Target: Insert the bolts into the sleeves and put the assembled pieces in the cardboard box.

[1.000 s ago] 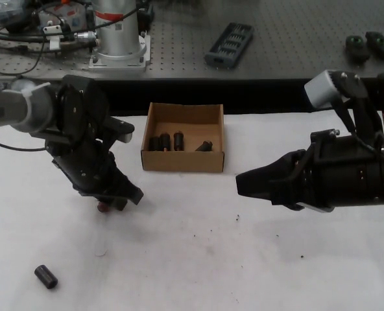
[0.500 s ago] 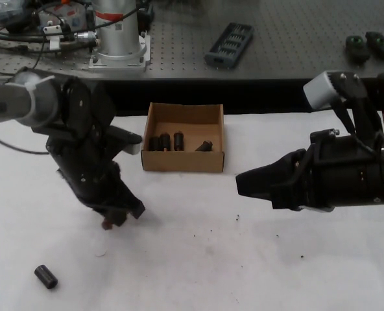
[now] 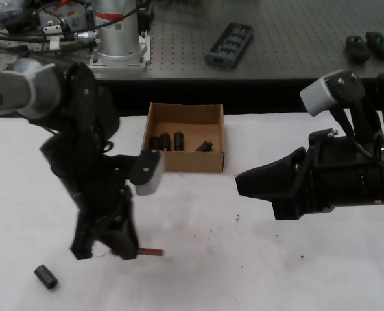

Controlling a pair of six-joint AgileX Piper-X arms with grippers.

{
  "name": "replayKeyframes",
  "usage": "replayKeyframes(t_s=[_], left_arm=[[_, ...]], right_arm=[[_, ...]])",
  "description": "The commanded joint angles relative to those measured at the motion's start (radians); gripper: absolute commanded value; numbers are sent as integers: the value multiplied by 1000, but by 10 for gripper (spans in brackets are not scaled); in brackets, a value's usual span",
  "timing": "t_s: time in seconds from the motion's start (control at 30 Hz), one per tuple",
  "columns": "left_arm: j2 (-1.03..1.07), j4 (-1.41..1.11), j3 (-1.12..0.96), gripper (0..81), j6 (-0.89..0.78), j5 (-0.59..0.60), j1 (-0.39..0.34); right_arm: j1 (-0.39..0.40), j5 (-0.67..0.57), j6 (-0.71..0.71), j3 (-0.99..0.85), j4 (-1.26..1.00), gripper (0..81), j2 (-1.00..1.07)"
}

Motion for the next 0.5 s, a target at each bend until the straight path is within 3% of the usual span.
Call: replayKeyframes(t_s=[0.0,0.23,0.4,0.47], left_arm=[[-14,-73,-5,6,48,72,-57],[-14,-184,-5,6,-1,78,-149],[-14,-255,-5,4,-59,4,-208],[-14,-279,-5,42,-98,-5,-221]], right_arm=[[-1,-7,-9,-3,0,1,-13],[-1,-7,-9,-3,0,1,-13],[-1,-7,-9,-3,0,1,-13],[-1,-7,-9,-3,0,1,-13]])
